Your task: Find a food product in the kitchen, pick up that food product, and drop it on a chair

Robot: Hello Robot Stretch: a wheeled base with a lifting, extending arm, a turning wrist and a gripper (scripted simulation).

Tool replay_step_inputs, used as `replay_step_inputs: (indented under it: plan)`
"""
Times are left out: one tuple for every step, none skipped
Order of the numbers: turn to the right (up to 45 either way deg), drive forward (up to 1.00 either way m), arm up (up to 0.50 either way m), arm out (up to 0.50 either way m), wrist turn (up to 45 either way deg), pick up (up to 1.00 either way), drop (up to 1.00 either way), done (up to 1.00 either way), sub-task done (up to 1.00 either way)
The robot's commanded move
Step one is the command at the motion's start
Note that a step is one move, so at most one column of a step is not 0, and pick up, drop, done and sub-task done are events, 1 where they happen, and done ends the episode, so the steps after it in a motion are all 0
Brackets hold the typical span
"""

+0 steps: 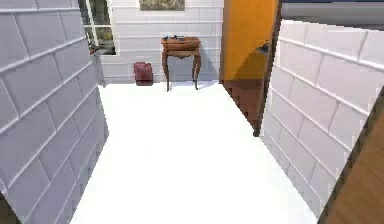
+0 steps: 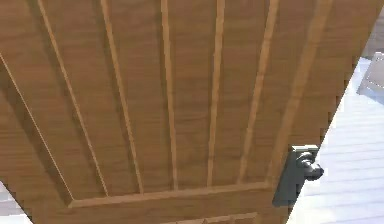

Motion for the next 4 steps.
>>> replay_step_inputs:
  plan:
    - [0.0,0.6,0.0,0.0,0.0,0.0,0.0,0.0,0.0]
    - [12.0,0.0,0.0,0.0,0.0,0.0,0.0,0.0,0.0]
    - [3.0,0.0,0.0,0.0,0.0,0.0,0.0,0.0,0.0]
    - [0.0,1.0,0.0,0.0,0.0,0.0,0.0,0.0,0.0]
